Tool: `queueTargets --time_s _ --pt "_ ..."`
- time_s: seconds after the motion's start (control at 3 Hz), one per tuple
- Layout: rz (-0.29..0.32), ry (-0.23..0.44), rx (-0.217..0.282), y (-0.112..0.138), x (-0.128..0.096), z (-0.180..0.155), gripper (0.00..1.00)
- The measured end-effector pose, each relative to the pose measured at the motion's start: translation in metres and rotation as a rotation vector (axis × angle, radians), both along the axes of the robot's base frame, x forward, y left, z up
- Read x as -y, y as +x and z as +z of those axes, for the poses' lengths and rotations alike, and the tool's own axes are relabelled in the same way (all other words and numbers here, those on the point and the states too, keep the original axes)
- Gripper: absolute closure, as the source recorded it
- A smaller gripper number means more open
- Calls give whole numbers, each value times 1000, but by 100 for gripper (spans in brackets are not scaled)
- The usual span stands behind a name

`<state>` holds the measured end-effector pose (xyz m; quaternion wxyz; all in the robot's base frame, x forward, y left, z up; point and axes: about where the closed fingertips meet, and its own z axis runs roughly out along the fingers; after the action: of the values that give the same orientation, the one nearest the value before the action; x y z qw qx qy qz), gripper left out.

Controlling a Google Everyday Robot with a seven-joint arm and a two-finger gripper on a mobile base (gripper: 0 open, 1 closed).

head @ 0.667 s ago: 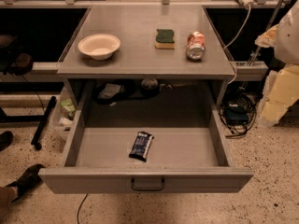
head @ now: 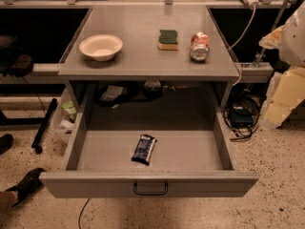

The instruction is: Pick rxbar blueberry from top drawer and place on counter

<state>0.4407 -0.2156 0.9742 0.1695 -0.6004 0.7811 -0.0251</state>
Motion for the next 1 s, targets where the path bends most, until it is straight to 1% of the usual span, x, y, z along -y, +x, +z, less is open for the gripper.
queueTargets --time_s 0.33,0.67,1.0 --pt "8 66 -6 13 -13 -24 0" --pt "60 163 -15 29 -48 -57 0" --pt "117 255 -37 41 -97 -95 0"
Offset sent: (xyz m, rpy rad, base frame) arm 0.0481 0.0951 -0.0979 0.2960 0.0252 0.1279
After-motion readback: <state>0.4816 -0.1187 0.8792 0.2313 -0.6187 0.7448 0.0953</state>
